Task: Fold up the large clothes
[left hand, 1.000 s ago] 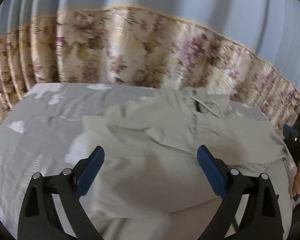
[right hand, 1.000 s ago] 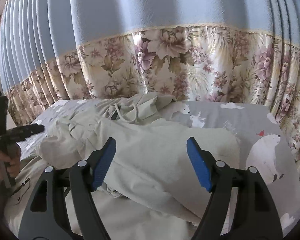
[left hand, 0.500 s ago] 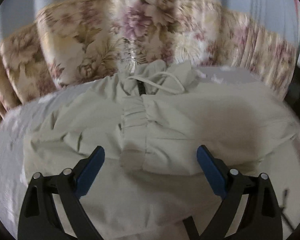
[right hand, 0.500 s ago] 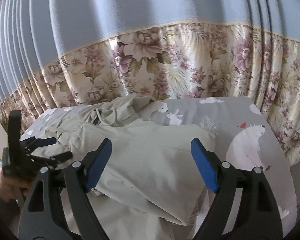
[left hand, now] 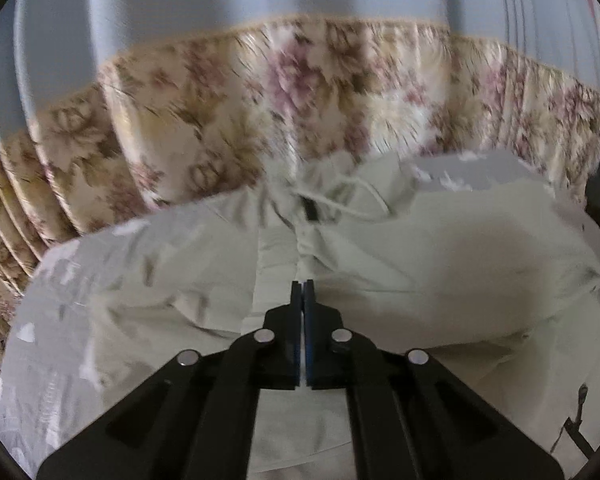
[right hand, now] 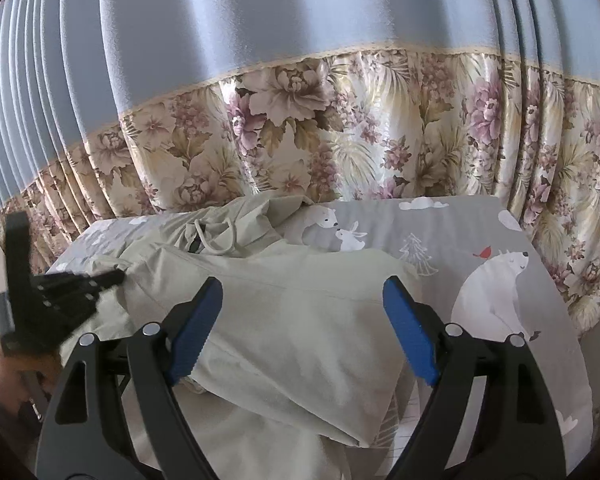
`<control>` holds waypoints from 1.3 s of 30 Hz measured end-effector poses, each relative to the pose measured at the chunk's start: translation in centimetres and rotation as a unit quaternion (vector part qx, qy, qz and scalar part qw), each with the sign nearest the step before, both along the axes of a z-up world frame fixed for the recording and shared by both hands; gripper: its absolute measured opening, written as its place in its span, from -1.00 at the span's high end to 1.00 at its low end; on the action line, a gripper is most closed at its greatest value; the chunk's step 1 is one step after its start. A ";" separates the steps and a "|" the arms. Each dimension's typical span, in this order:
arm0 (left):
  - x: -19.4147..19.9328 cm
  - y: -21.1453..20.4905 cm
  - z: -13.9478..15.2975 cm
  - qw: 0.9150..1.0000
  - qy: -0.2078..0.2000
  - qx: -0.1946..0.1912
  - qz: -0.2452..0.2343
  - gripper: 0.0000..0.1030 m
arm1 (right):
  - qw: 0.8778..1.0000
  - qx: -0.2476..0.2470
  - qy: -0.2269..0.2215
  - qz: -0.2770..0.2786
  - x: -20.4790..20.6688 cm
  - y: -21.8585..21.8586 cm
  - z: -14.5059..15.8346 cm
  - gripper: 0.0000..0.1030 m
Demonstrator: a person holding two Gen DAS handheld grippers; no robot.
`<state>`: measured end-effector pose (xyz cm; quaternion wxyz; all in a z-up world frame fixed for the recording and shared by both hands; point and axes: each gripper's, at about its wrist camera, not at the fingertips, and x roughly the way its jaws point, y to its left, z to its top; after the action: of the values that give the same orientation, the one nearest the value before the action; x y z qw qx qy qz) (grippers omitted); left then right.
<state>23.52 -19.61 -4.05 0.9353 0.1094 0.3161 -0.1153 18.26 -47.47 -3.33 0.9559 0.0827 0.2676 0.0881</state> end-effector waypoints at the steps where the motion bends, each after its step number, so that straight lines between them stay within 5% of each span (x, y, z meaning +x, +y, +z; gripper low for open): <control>1: -0.3 0.7 0.8 1.000 -0.010 0.000 0.008 1.00 | 1.000 -0.001 0.000 0.000 0.0 0.1 0.0 -0.62; 5: -1.3 4.6 3.1 0.997 -0.046 0.011 0.055 1.00 | 1.000 -0.006 0.008 0.007 0.2 0.6 -0.1 -0.67; 10: -1.1 9.7 2.3 0.995 -0.017 -0.001 0.098 1.00 | 0.997 -0.058 0.055 0.004 1.4 2.3 -1.8 -0.71; 16: -0.2 8.1 0.1 0.998 0.038 -0.016 0.047 0.86 | 0.998 -0.029 0.056 -0.016 1.2 0.9 -2.2 -0.71; 17: -0.2 7.2 -0.2 0.998 0.044 -0.016 0.036 0.47 | 0.998 -0.032 0.055 -0.016 1.2 0.9 -2.2 -0.71; 18: -0.3 6.6 -0.4 0.998 0.047 -0.021 0.029 -0.38 | 0.998 -0.037 0.053 -0.017 1.1 0.8 -2.1 -0.71; 19: -0.4 5.8 -0.6 0.998 0.037 -0.027 0.032 -0.68 | 0.998 -0.040 0.052 -0.018 1.1 0.8 -2.1 -0.71; 20: -0.4 4.9 -0.8 0.999 0.025 -0.028 0.038 -0.77 | 0.998 -0.040 0.053 -0.018 1.1 0.8 -2.1 -0.71; 25: 1.8 1.5 -3.3 0.997 0.076 -0.006 0.027 -0.76 | 0.998 -0.034 0.055 -0.017 1.2 0.5 -2.1 -0.72; 26: 2.0 1.1 -4.0 0.996 0.090 -0.006 0.022 -0.47 | 0.998 -0.033 0.054 -0.017 1.1 0.4 -2.0 -0.73; 27: 2.2 0.7 -4.5 0.994 0.104 -0.011 0.015 0.20 | 0.998 -0.032 0.053 -0.018 1.1 0.3 -1.9 -0.73; 28: 1.9 0.3 -4.8 0.995 0.101 -0.002 0.016 0.29 | 0.998 -0.032 0.051 -0.019 1.0 0.2 -1.8 -0.73; 30: 1.3 -0.3 -4.3 0.996 0.086 0.004 0.005 0.90 | 0.998 -0.030 0.047 -0.025 0.9 -0.3 -1.6 -0.74; 39: -1.5 5.0 2.0 0.996 -0.022 -0.035 0.077 0.95 | 0.998 -0.013 0.048 -0.027 0.6 -0.9 -1.2 -0.77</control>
<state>21.97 -14.65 -2.08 0.9515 0.0541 0.2984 -0.0512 18.90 -48.37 -4.57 0.9451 0.0815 0.3116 0.0550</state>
